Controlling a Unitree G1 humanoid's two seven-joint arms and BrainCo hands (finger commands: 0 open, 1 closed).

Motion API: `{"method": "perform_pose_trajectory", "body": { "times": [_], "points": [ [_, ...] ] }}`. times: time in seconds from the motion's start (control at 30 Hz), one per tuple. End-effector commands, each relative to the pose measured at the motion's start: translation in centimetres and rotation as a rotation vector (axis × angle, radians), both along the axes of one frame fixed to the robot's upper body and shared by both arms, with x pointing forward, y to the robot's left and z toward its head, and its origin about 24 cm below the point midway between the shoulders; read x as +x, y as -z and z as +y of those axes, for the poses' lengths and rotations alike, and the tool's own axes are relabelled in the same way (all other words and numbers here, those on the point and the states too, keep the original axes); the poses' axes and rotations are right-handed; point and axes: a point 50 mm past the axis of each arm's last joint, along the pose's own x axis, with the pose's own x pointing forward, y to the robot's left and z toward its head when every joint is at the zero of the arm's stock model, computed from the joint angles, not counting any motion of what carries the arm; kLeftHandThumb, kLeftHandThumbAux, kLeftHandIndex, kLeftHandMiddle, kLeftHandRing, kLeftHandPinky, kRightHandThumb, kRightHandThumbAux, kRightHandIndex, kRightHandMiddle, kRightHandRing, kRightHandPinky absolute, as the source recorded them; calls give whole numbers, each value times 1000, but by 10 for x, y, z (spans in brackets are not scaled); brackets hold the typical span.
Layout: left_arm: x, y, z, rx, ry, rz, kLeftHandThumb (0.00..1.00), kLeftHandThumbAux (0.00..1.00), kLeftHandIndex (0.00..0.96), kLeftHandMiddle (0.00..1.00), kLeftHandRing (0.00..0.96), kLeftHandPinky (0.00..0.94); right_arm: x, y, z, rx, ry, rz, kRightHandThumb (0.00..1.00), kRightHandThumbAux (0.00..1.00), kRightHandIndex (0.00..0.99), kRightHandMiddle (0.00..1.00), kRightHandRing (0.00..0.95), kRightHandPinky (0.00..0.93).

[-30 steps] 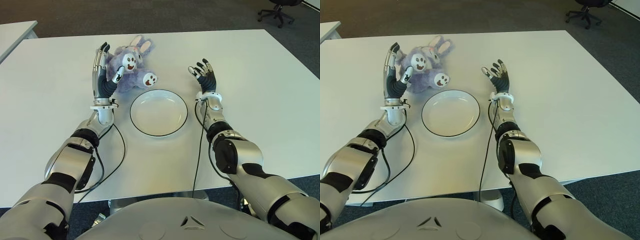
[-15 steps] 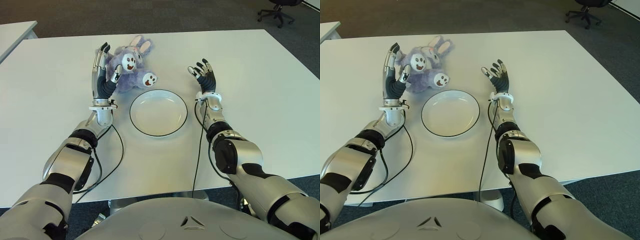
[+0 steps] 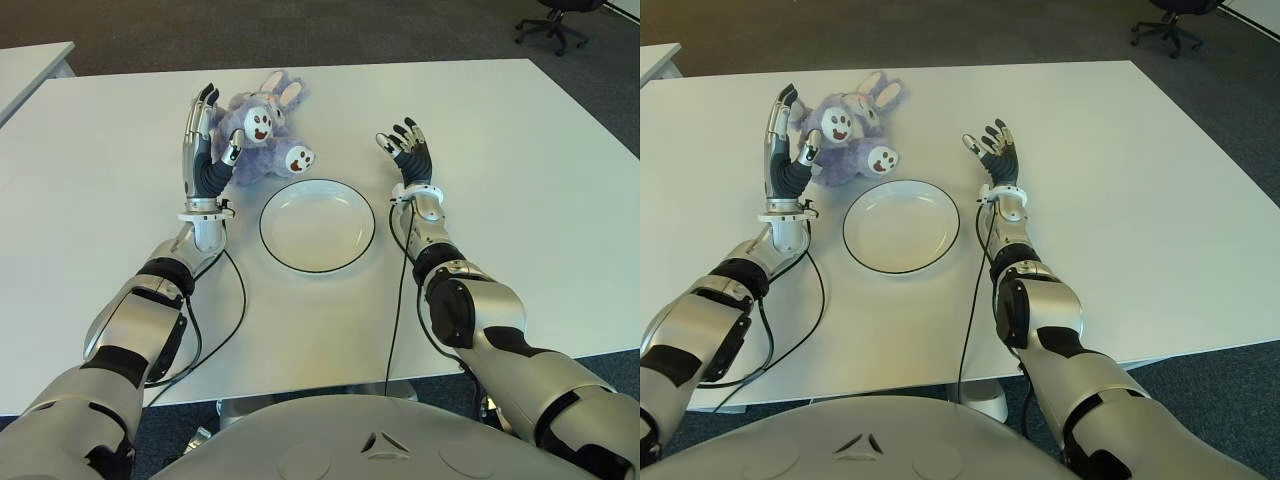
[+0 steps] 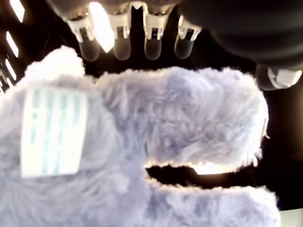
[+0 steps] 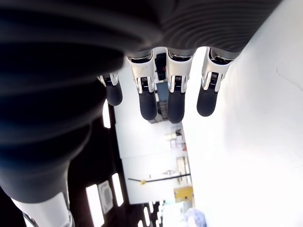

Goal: Put the doll into the plate.

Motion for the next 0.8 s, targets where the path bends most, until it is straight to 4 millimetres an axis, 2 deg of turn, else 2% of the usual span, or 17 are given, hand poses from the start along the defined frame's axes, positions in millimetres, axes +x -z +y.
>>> {"method": "perform_pose_trajectory", "body": {
  "times": [0.03, 0.43, 0.8],
  "points": [
    [-52, 74, 7, 144, -38, 310, 408, 146, 0, 0, 0, 0, -46, 74, -3, 32, 24, 317, 117, 724, 62, 152, 143, 156],
    [-51, 77, 7, 218, -40, 331, 382, 153, 0, 0, 0, 16, -46, 74, -3, 39, 27, 317, 141, 732, 65, 152, 145, 162],
    [-51, 81, 5, 270, -51, 359, 397, 173, 0, 0, 18, 10, -46, 74, -3, 33, 28, 319, 121, 730, 64, 148, 139, 146]
  ]
}}
